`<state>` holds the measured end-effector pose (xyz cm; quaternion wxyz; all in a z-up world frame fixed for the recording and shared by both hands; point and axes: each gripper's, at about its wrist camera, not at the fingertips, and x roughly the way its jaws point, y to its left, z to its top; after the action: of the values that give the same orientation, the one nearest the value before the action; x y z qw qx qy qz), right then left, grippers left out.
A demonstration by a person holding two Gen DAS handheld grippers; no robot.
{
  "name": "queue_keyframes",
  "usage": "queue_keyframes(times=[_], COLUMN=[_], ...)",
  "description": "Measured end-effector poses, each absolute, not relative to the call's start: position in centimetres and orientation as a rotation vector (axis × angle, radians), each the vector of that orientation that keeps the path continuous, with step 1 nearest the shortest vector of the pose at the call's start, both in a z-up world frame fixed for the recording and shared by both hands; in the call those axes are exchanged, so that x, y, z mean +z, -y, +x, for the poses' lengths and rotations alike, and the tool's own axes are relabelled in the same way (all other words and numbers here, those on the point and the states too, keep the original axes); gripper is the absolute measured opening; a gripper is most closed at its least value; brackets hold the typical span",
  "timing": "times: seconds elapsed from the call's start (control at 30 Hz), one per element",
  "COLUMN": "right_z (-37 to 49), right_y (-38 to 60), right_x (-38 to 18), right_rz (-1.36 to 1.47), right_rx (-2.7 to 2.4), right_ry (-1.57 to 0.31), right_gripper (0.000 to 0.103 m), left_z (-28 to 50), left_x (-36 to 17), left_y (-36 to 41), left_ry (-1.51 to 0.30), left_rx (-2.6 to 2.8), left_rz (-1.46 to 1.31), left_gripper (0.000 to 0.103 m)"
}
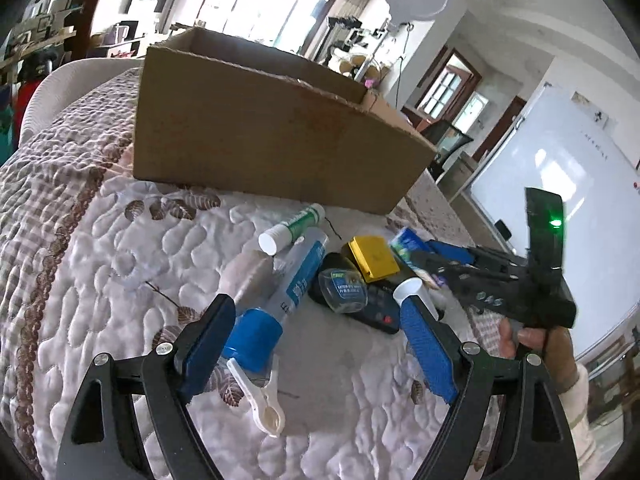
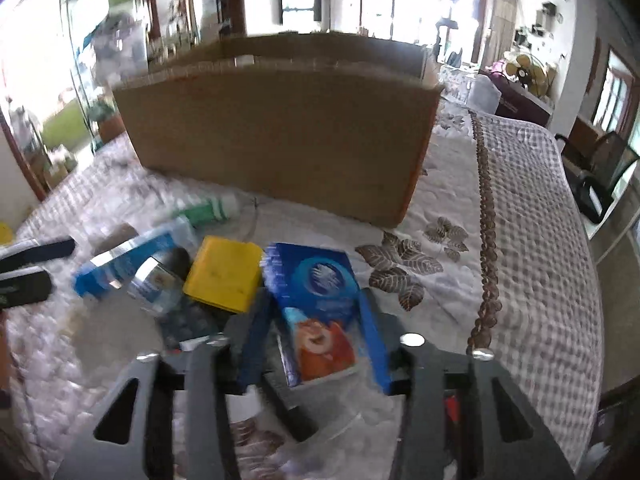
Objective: Organize objects
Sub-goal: 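Grasp the blue Vinda tissue pack with the right tool, then carry the tissue pack into the box and open the right tool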
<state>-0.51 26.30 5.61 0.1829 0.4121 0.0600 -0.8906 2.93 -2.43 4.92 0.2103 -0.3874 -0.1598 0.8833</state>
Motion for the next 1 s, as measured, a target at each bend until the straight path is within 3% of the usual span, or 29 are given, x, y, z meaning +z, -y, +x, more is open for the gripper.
queue_keyframes(times=[0.13,0.3,0.57,0.77,1.0], right_z=[-0.6,-1.2,-1.9,-3.6,-1.6], right_y=[-26.1,-23.5,-25.8,-27.3,-26.2], right_x=[7.2,5.6,5.8,2.4,3.8], right_rz=[1.183,1.241,1.231,1.339,1.207], right_rx=[-2.488,-2.475,-2.492,-2.423,-2.461], right_ry=[-0.133,-0.376,-0.207,-0.112,-0.200], right_gripper=[0.103,0.103,0.103,0.103,0.103], left_z=[3.1,3.2,2.8,2.6,1.8], left_x=[5.2,5.2,4.5,4.1,3.0], left_y=[3.0,3.0,2.5,2.0,2.0], left_ry=[0.459,0.459,0.435,0.405,0.415], left_rx=[2.466,2.451,2.439,2.442,2.428], left_rz=[-1.074,-1.074,-1.120,-1.147,-1.206], left_gripper=[0.085,0.085,0.085,0.085,0.085])
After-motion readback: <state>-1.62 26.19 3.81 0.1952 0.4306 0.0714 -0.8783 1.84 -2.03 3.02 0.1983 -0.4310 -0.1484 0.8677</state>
